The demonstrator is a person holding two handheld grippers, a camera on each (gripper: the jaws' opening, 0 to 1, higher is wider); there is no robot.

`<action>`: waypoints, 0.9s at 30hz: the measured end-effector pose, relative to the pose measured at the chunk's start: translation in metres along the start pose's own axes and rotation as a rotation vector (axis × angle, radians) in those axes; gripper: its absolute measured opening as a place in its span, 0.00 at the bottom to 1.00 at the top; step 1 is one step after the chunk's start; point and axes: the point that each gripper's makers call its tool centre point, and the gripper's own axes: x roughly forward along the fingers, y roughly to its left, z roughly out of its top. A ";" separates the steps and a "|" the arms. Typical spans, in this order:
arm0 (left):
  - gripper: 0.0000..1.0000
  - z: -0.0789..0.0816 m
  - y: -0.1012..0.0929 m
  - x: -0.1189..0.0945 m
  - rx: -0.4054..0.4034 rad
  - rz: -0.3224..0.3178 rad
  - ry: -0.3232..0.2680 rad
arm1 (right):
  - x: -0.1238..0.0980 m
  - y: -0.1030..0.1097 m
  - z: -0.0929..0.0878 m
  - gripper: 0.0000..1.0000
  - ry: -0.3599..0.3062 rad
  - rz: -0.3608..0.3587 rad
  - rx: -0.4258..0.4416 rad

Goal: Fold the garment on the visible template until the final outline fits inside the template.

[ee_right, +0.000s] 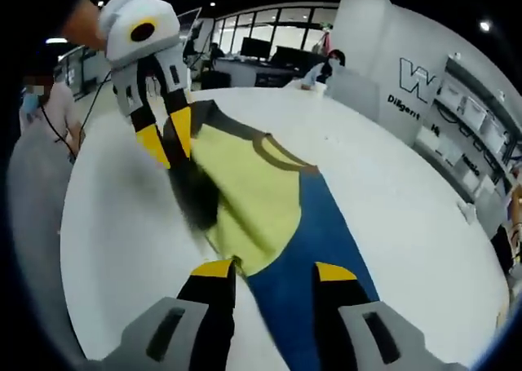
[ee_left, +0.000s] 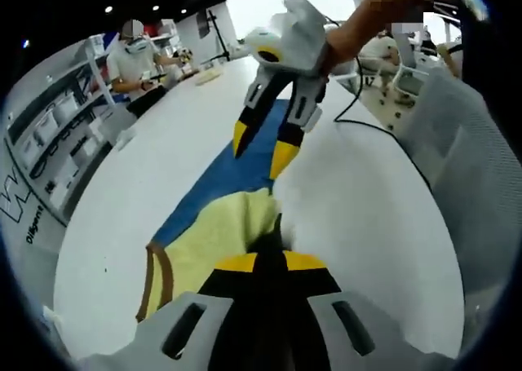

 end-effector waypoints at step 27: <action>0.09 -0.011 -0.004 0.027 0.028 -0.028 0.069 | 0.039 0.021 0.029 0.17 -0.010 0.113 -0.109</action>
